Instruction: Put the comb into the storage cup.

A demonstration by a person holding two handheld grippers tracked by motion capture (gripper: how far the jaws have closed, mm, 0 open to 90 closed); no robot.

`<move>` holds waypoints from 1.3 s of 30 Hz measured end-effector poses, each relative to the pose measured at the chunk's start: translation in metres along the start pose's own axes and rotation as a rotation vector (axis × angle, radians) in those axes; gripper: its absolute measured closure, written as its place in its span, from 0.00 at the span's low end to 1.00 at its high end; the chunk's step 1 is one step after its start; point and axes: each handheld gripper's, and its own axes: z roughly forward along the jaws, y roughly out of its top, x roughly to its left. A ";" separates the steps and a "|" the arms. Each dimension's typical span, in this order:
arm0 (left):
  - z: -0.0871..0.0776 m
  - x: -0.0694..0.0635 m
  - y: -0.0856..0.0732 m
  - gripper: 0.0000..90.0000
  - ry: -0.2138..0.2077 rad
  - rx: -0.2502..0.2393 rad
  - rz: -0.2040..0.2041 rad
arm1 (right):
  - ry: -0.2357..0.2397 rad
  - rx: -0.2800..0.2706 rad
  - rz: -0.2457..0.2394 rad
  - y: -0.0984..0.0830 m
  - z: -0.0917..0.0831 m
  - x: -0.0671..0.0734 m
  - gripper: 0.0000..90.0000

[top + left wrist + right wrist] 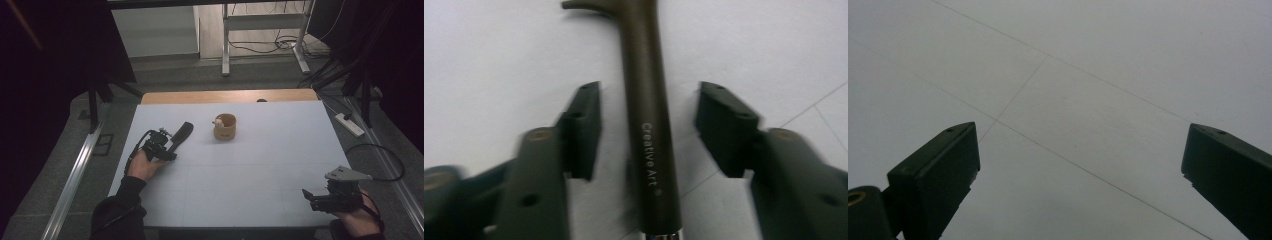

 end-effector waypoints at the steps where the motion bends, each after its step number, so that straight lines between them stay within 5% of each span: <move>1: 0.000 0.000 0.000 0.62 0.002 -0.003 -0.001 | 0.000 0.000 -0.001 0.000 0.000 0.000 0.03; 6: -0.001 -0.002 0.000 0.80 0.006 -0.004 -0.016 | 0.000 0.000 -0.001 0.000 0.000 0.000 0.03; 22: -0.003 0.002 -0.003 0.80 -0.024 -0.026 -0.068 | -0.002 -0.004 -0.003 0.000 0.000 0.000 0.03; 39: -0.026 0.001 -0.016 0.80 -0.073 -0.165 -0.090 | -0.002 -0.005 -0.005 0.000 -0.001 0.001 0.03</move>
